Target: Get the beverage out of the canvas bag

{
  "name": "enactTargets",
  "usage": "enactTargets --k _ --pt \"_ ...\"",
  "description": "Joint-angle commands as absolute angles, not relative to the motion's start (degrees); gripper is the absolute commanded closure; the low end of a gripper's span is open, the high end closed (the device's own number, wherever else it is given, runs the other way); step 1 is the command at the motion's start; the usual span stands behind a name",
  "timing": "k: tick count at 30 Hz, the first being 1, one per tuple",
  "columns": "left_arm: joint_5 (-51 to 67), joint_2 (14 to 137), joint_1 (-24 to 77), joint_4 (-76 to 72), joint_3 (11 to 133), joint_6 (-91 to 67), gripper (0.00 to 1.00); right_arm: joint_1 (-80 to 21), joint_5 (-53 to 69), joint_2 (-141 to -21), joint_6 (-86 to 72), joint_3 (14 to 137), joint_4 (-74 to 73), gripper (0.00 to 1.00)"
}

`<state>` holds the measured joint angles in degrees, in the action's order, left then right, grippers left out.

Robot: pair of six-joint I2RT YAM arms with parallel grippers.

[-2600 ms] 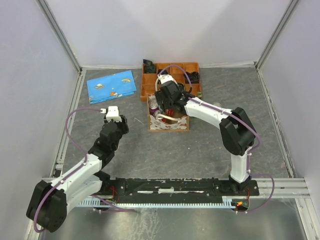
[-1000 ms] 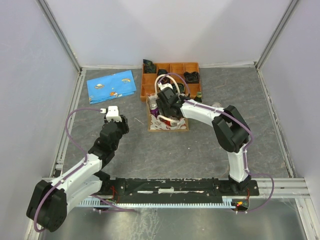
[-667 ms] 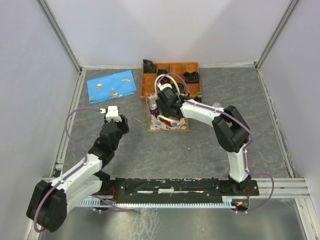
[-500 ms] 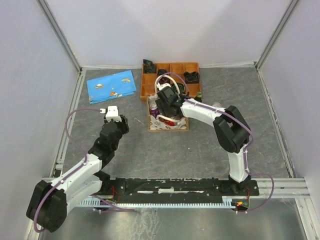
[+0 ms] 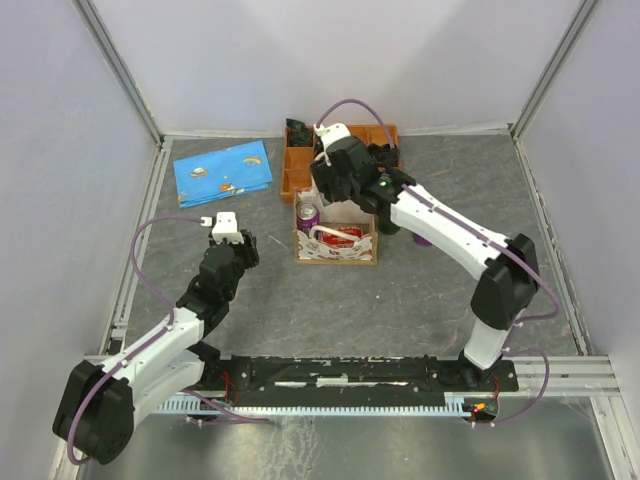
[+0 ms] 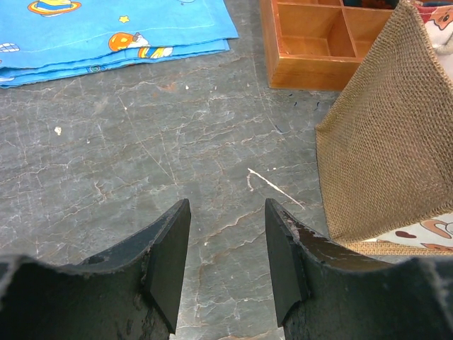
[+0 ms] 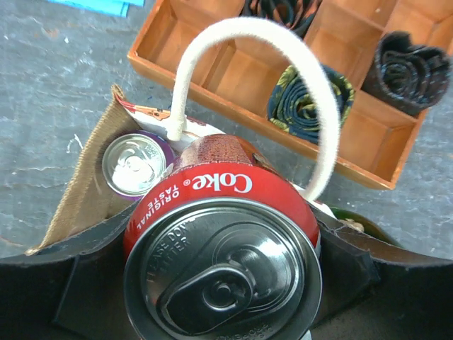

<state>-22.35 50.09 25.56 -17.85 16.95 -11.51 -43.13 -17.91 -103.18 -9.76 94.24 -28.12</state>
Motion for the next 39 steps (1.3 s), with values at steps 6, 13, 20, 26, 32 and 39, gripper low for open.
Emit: enactTargets --k 6,13,20,26,32,39 --pt "-21.85 50.13 25.38 -21.38 18.01 -13.37 0.46 -43.42 -28.91 -85.98 -10.02 88.61 -23.64 1.00" --pt "-20.93 50.62 25.40 -22.12 17.81 -13.61 0.46 -43.42 -43.51 -70.80 -12.85 73.66 -27.14 1.00" --pt "-20.15 51.06 25.32 -22.81 18.13 -13.72 0.47 -43.26 -47.10 -59.55 -20.14 60.80 -33.06 1.00" --pt "-19.15 52.51 25.33 -22.85 19.06 -13.90 0.47 -42.88 -43.64 -62.11 -25.42 56.48 -36.74 1.00" --pt "-18.50 52.52 25.33 -22.85 18.99 -14.24 0.47 -40.31 -36.87 -65.78 -27.86 52.26 -32.35 1.00" --pt "-18.68 52.36 25.37 -22.74 18.81 -14.24 0.47 -35.60 -30.89 -69.78 -29.01 48.70 -25.86 1.00"
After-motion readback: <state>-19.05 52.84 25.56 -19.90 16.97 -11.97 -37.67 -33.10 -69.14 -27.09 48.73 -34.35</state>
